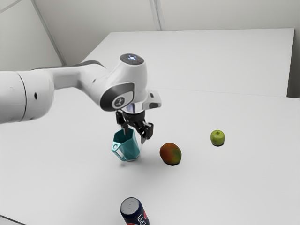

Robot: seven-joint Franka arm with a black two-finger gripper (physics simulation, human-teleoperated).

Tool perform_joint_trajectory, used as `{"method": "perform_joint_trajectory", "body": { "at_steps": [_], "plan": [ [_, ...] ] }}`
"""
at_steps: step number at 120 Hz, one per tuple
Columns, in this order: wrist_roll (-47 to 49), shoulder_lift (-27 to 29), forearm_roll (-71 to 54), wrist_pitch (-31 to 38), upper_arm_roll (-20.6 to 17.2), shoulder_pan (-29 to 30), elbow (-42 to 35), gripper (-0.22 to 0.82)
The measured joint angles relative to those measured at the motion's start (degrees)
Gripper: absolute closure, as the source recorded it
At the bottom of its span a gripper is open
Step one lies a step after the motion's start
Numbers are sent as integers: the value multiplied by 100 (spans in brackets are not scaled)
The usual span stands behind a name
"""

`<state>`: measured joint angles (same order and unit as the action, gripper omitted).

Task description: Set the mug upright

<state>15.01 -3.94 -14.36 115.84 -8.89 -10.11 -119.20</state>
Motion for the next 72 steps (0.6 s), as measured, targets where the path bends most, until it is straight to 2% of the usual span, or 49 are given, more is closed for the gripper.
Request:
{"method": "perform_joint_trajectory", "body": {
  "at_steps": [21,37,58,72],
  "plan": [
    [-44,345,537,-71,145,-91,149,9],
    [-449,407,1239,-349,370,-248,1016,5],
    [-1010,360,1496,-952,766,-575,2187,2],
    [-1401,329,1534,-1420,778,-521,2617,1]
  ]
}}
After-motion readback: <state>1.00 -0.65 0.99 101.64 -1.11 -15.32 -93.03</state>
